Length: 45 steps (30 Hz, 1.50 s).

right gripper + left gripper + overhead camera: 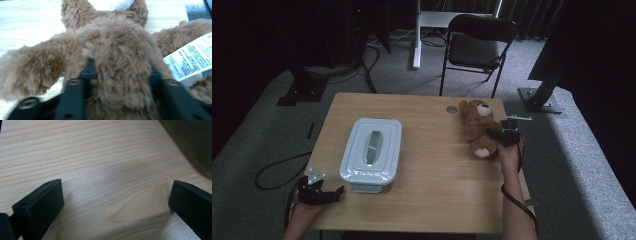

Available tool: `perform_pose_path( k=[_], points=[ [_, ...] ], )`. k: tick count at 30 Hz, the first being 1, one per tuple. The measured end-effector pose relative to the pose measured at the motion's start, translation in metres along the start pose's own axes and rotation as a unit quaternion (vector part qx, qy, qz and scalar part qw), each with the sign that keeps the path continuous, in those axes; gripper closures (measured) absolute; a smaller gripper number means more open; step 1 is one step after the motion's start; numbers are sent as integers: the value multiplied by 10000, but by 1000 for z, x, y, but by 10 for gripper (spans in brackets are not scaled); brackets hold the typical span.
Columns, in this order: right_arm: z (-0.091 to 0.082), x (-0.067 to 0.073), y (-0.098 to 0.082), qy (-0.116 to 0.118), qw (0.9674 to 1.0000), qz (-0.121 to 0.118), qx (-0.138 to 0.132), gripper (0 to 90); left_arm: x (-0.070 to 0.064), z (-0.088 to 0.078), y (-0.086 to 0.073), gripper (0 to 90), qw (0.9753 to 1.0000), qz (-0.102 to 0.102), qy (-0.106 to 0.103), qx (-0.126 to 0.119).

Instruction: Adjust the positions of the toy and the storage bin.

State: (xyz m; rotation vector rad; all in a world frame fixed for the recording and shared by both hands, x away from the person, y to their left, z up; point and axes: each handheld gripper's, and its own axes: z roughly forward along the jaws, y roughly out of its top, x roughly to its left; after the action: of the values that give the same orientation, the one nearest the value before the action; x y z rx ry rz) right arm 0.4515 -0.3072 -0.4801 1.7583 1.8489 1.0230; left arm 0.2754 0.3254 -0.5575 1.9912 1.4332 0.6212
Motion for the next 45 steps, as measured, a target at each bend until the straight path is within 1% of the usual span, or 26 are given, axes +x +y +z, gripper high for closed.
perform_pose_path(
  k=[3,4,5,7,9,11,12,13,14,16,18,21,22,23,24,25,28,29,30,31,36,38,40,41,43,45],
  points=[
    [-3,-2,0,33,10000,67,2,379,0,0,0,6,10000,1,-1,5],
    [-4,-3,1,32,9999,137,18,353,0,0,0,6,10000,1,-3,4],
    [-4,-3,1,32,9999,137,18,353,0,0,0,6,10000,1,-3,4],
    [-9,-3,4,35,9997,250,9,306,0,0,0,6,10000,2,-48,-13],
    [-14,0,7,18,9998,189,-29,290,0,0,0,6,10000,25,-60,0],
    [-20,4,9,96,9997,203,-139,259,0,1,1,5,10000,7,-86,-17],
    [-23,7,11,152,9996,169,-183,234,0,1,2,5,9999,-11,-111,-32],
    [-25,10,12,232,9995,73,-196,196,0,1,2,6,9999,-27,-136,-64],
    [-28,15,13,322,9993,-13,-195,184,-1,2,3,6,9999,-9,-141,-65],
    [-33,26,16,405,9987,-174,-237,184,0,4,5,5,9999,30,-111,-46],
    [-37,37,19,552,9976,-277,-328,184,1,6,8,5,9999,22,-85,-49],
    [-40,57,22,603,9959,-532,-406,182,4,6,15,6,9999,36,-66,-75],
    [-40,64,22,671,9952,-584,-414,176,5,7,17,6,9999,28,-52,-108],
    [-40,64,22,671,9952,-584,-414,176,5,7,17,5,9999,28,-52,-108],
    [-39,71,21,704,9945,-649,-417,175,8,6,22,5,9999,24,-39,-135],
    [-37,83,20,787,9930,-779,-412,173,9,7,25,6,9999,21,-32,-148],
    [-30,105,15,875,9901,-1025,-386,169,10,10,32,6,9998,31,-1,-177],
    [-30,105,15,875,9901,-1025,-386,169,10,10,32,5,9998,31,-1,-177],
    [-28,113,13,947,9889,-1085,-363,169,11,12,36,5,9998,1,9,-214],
    [-21,131,7,1003,9862,-1268,-345,169,11,14,38,6,9998,5,25,-207],
    [3,164,-7,1330,9800,-1466,-197,155,10,21,47,6,9997,26,10,-226],
    [15,176,-13,1377,9780,-1566,-98,156,10,22,51,6,9996,32,17,-264],
    [28,188,-20,1331,9755,-1752,16,157,9,24,54,6,9996,59,36,-278],
    [34,193,-23,1335,9746,-1794,85,157,8,24,56,6,9996,74,5,-289],
    [45,203,-29,1469,9729,-1773,198,157,6,25,58,6,9994,137,-30,-310],
    [54,212,-35,1573,9713,-1763,266,156,4,24,60,5,9993,160,-119,-327]
  ],
)
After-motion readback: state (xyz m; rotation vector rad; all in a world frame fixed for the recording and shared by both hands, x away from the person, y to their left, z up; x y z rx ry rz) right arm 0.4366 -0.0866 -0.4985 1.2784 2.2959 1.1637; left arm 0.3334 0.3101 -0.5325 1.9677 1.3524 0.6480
